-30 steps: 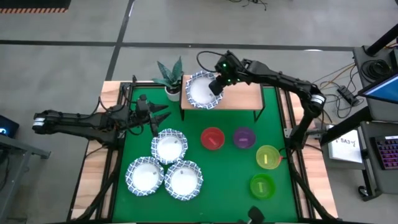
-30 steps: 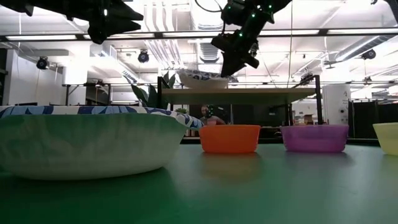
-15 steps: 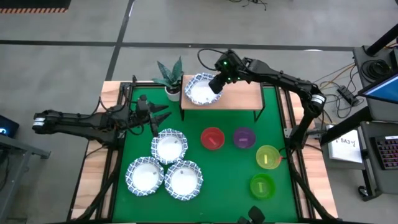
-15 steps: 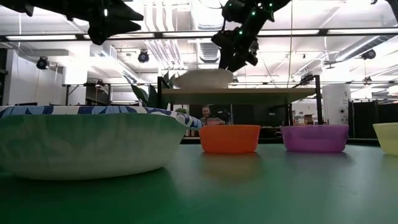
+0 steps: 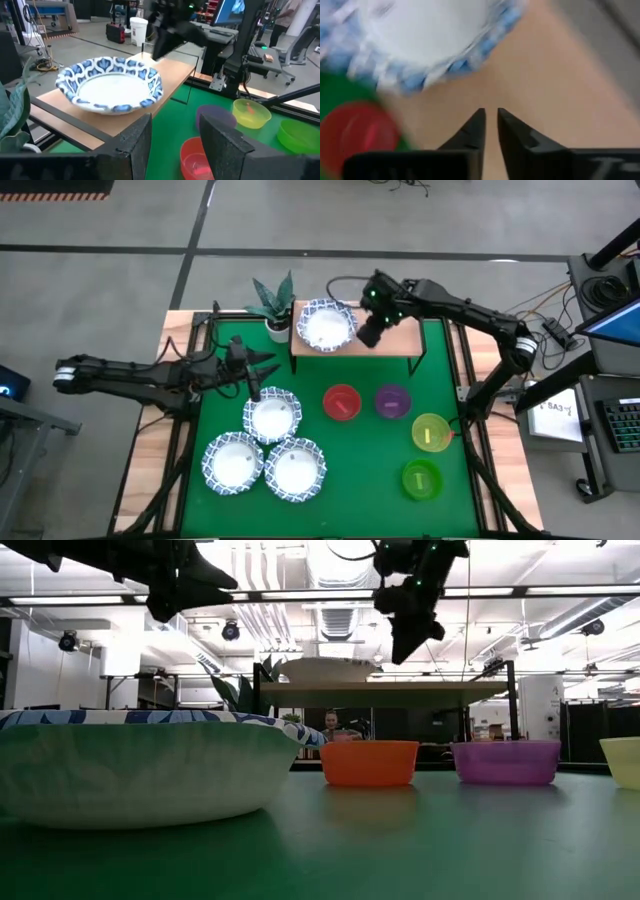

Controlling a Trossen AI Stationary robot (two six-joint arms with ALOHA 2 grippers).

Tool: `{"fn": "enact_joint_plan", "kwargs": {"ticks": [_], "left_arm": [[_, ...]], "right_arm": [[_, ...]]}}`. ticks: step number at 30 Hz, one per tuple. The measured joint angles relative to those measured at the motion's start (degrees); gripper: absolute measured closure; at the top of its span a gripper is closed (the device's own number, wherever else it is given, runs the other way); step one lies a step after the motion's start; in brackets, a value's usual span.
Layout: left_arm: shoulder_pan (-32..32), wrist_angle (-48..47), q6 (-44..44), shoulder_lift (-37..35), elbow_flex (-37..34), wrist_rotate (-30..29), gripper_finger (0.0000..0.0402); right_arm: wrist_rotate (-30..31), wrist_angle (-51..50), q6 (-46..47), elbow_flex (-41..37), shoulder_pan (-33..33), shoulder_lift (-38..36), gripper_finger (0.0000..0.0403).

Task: Place and stack bowls onto a shelf
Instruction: Put the white patterned bowl on the shelf, then put the red bowl on the shelf

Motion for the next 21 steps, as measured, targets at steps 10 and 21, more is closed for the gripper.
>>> {"fn": "enact_joint_plan", "kwargs": {"ticks": [10, 21], "left_arm": [[0.0, 0.5, -0.8, 1.4, 0.0, 0.0, 0.0253], [0.0, 0.6, -0.8, 1.3, 0.2, 0.0, 0.0253]], "right_arm": [[-11.4, 17.6, -0.7, -9.3, 5.4, -0.1, 0.039], [-5.3, 25.9, 1.8, -11.0, 5.6, -0.2, 0.039]]}}
